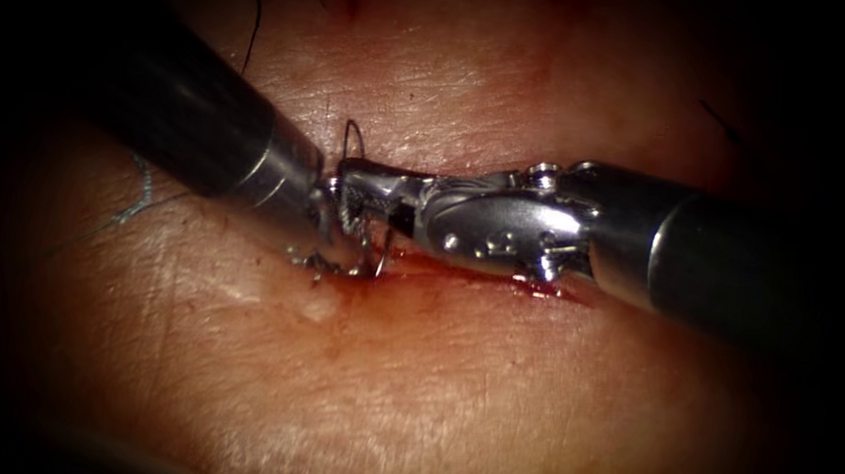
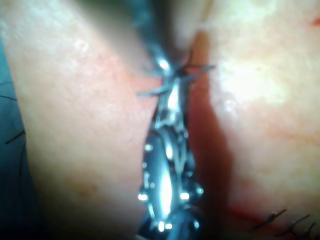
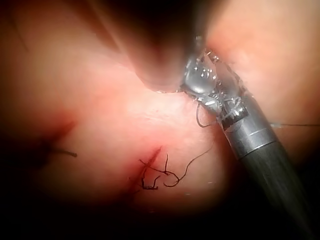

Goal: Wound Closure

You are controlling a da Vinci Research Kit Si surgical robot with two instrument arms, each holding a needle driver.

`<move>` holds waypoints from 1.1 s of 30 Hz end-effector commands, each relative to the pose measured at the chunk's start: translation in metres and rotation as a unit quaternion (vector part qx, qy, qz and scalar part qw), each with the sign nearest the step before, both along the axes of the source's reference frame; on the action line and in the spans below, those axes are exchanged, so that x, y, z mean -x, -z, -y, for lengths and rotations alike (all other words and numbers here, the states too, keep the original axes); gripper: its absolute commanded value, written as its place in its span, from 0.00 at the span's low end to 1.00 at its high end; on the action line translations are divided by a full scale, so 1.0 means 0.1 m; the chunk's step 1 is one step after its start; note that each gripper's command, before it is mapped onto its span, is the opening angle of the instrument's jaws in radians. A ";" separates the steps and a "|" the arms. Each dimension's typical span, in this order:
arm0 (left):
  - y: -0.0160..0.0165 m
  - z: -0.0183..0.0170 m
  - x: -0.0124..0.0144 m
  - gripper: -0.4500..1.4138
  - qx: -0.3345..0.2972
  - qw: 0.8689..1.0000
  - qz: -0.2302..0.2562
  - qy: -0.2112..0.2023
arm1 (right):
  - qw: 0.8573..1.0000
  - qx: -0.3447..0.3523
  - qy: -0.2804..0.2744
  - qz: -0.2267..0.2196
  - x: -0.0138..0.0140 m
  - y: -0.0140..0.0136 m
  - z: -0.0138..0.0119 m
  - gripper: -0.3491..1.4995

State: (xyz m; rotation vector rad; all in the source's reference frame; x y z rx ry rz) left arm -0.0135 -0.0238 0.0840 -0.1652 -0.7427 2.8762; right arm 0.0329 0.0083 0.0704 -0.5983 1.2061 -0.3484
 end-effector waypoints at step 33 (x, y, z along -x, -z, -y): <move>-0.008 0.001 0.005 0.30 -0.004 1.000 -0.010 0.018 | 0.999 0.002 -0.013 -0.053 0.042 0.049 0.017 0.00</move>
